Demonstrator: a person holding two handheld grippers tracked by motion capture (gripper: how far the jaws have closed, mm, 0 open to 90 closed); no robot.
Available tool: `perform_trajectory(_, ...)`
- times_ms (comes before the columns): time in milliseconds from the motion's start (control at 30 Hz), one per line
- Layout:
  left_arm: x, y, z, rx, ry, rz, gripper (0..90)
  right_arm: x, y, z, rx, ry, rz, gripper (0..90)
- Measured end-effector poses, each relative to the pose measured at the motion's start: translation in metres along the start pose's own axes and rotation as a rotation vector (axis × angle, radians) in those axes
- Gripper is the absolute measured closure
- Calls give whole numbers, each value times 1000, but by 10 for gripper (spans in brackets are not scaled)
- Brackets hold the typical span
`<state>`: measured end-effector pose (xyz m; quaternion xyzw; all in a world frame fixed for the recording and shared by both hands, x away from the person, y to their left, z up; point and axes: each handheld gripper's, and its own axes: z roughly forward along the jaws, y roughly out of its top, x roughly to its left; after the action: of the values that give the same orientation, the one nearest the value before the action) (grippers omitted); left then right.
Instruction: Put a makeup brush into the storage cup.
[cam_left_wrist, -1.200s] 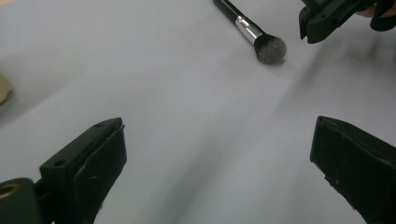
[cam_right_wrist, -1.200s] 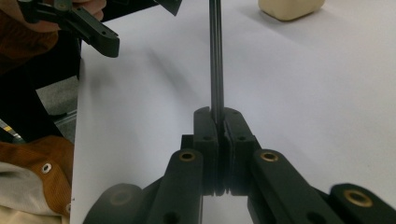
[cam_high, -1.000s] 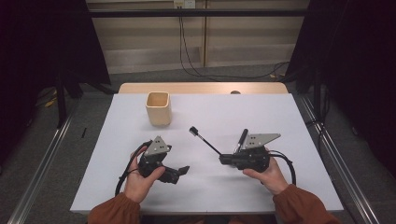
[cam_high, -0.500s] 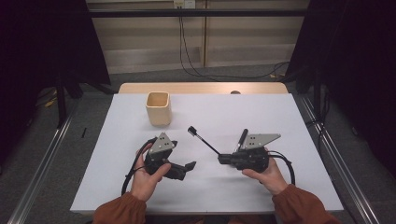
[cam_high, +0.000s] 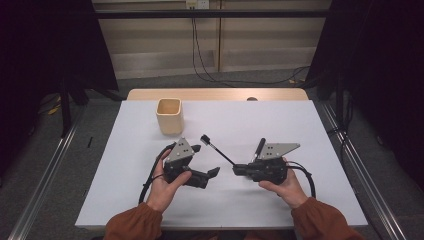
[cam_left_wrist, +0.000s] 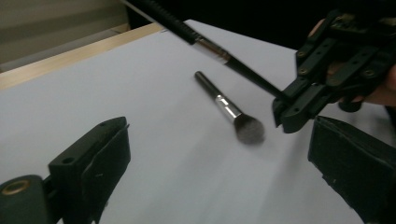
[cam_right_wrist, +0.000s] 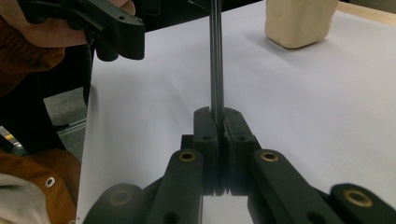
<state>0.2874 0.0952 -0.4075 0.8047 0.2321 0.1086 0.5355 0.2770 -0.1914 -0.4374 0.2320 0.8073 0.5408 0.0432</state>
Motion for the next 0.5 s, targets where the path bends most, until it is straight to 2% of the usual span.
perform_trajectory(67, -1, 2, 4, -6, 10, 18, 62, 0, 1, 0, -3, 0, -1, 859)
perform_trajectory(133, -2, 2, 6, -13, 3, 10, 62, 0, 1, 0, -8, 1, -1, 860)
perform_trajectory(200, -4, 3, 9, -10, 19, 19, 53, 1, 1, 0, -12, 1, -1, 859)
perform_trajectory(267, -3, 4, 11, -18, 13, 7, 49, 0, 1, -1, -11, 1, -2, 860)
perform_trajectory(300, -3, 5, 12, -23, 9, -1, 48, 0, 1, -1, -8, 1, -2, 859)
perform_trajectory(333, -3, 5, 11, -40, -22, 10, 48, 0, 1, 0, -6, 3, -2, 859)
perform_trajectory(400, -3, 7, 12, -52, -28, 22, 48, 0, 1, 0, -4, 2, -3, 859)
perform_trajectory(433, -3, 9, 13, -40, -36, 15, 46, 0, 1, 0, -2, 2, -4, 859)
perform_trajectory(500, -3, 10, 15, -52, -47, 6, 47, 0, 0, 1, -1, 1, -4, 859)
